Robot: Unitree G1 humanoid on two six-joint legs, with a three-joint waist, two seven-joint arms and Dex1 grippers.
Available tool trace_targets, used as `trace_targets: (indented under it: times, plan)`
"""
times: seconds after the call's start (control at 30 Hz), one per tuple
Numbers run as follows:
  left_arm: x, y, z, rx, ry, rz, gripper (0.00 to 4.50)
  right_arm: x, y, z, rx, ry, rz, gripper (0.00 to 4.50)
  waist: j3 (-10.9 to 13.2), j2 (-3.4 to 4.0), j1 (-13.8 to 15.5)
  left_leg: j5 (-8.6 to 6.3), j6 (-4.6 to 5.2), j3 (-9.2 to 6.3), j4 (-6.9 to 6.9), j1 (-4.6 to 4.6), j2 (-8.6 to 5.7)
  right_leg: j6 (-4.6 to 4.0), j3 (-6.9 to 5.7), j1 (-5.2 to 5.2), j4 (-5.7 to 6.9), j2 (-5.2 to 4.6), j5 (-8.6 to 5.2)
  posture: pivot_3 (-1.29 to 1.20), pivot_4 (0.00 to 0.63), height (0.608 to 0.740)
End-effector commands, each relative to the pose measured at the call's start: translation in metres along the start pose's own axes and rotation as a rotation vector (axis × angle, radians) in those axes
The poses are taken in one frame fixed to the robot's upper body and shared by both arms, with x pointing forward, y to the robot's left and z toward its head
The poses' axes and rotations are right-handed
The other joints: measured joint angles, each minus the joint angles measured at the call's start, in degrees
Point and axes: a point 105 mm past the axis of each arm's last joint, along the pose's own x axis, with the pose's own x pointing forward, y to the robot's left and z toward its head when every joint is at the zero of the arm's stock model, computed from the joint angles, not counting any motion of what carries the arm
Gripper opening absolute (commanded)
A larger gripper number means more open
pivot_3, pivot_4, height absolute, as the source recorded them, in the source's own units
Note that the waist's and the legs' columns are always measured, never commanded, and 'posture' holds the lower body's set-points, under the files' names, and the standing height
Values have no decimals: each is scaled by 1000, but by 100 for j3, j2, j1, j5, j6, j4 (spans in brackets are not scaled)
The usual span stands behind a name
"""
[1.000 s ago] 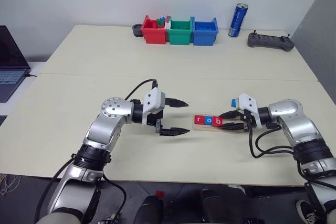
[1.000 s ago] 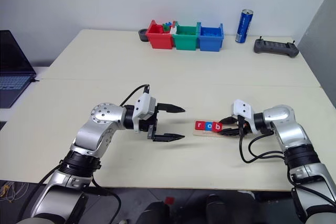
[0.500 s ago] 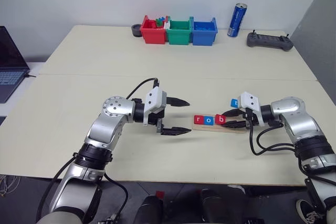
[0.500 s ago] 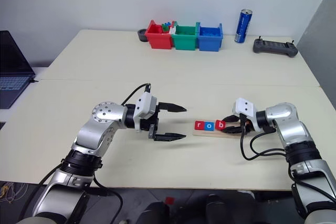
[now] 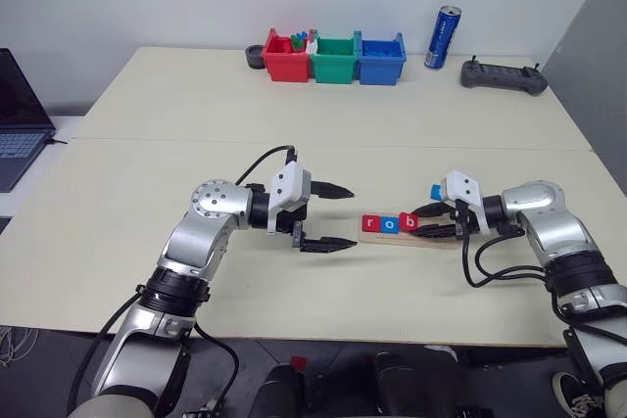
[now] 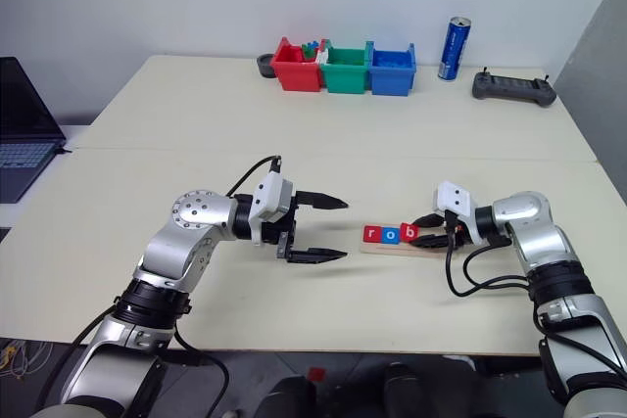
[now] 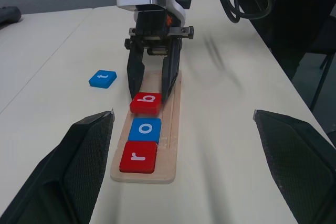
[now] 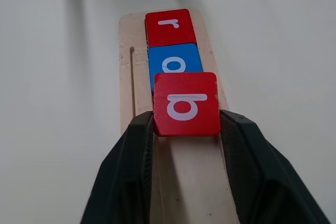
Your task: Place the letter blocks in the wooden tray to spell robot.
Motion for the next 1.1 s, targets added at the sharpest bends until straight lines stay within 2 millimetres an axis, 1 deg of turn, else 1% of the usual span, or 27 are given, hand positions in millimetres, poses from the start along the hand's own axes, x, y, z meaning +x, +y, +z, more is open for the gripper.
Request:
trace_targets:
  times: [0.03,0.07,0.1,0.13,0.17,0.37,0.5,0.63,0.73,0.8,0.87,0.9,0.93,0.97,1.0,1.1]
  plan:
    - [2,1,11,48,-16,-8,4500,-6,-5,15,-35,-25,-7,3190,0,0,-2,0,0,0,0,0,1,0,0,0,0,0,0,0,150,740]
    - [2,1,11,48,-17,-10,4500,-7,-5,16,-35,-26,-8,3611,0,0,-2,0,0,0,0,0,1,0,0,0,0,0,0,0,150,740]
    - [2,1,11,49,-17,-11,4500,-8,-6,17,-33,-30,-14,3873,0,0,-2,0,0,1,0,0,1,0,0,0,0,0,0,0,150,740]
    - [2,1,11,50,-17,-12,4500,-9,-7,18,-33,-32,-18,4266,0,0,-2,0,0,1,0,0,0,0,0,0,0,0,0,0,150,740]
    - [3,1,11,50,-17,-13,4500,-9,-8,18,-34,-32,-22,4479,0,0,-2,0,0,1,0,0,0,0,0,0,0,0,0,0,150,740]
    - [4,3,12,54,-19,-16,4500,-17,-13,28,-18,-61,-56,4479,0,0,-1,0,0,0,0,0,0,0,0,0,0,0,0,0,150,740]
    - [4,3,12,57,-18,-16,4500,-30,-13,34,0,-83,-100,4479,2,2,3,0,0,0,0,-1,0,0,0,-1,0,0,0,0,150,740]
    - [4,4,12,56,-18,-6,4500,-48,-12,37,17,-92,-206,4479,2,2,11,0,0,-4,-1,-5,0,0,-3,-1,-2,-1,0,0,150,740]
    - [5,4,9,59,-13,0,4500,-67,-13,35,81,-116,-354,4479,2,2,25,0,0,-4,-1,-6,-1,0,-3,-1,-2,-1,0,0,150,740]
    - [6,3,9,55,-20,0,4500,-88,-18,25,138,-113,-551,4479,2,2,44,0,0,-2,0,-7,-1,0,-1,-2,-2,-1,0,0,150,740]
    - [7,3,8,54,-23,-2,4500,-102,-23,17,174,-111,-705,4479,2,2,64,0,0,-3,0,-9,-2,0,-1,-2,-1,-1,0,0,150,740]
    - [9,3,8,55,-26,-3,4500,-111,-27,13,220,-129,-810,4479,2,2,59,0,0,-1,0,-9,-3,0,1,-2,-2,-1,0,0,150,740]
    - [12,3,9,58,-34,-5,4500,-124,-28,4,268,-127,-957,4479,1,2,56,0,0,3,-1,-7,-3,0,4,-3,0,-1,0,0,150,740]
    - [14,3,10,58,-43,-8,4500,-134,-25,-5,307,-112,-1078,4479,1,2,66,0,0,2,-1,-6,-1,0,4,-3,2,0,0,0,150,740]
    - [16,3,11,59,-49,-9,4500,-140,-22,-11,329,-100,-1151,4479,1,3,71,0,0,-3,-2,-7,0,0,0,-3,3,1,0,0,150,740]
    - [22,1,13,56,-65,-28,4500,-148,-6,-27,402,-47,-1346,4479,0,4,70,0,0,0,-4,-11,-1,0,4,-9,5,1,0,0,150,740]
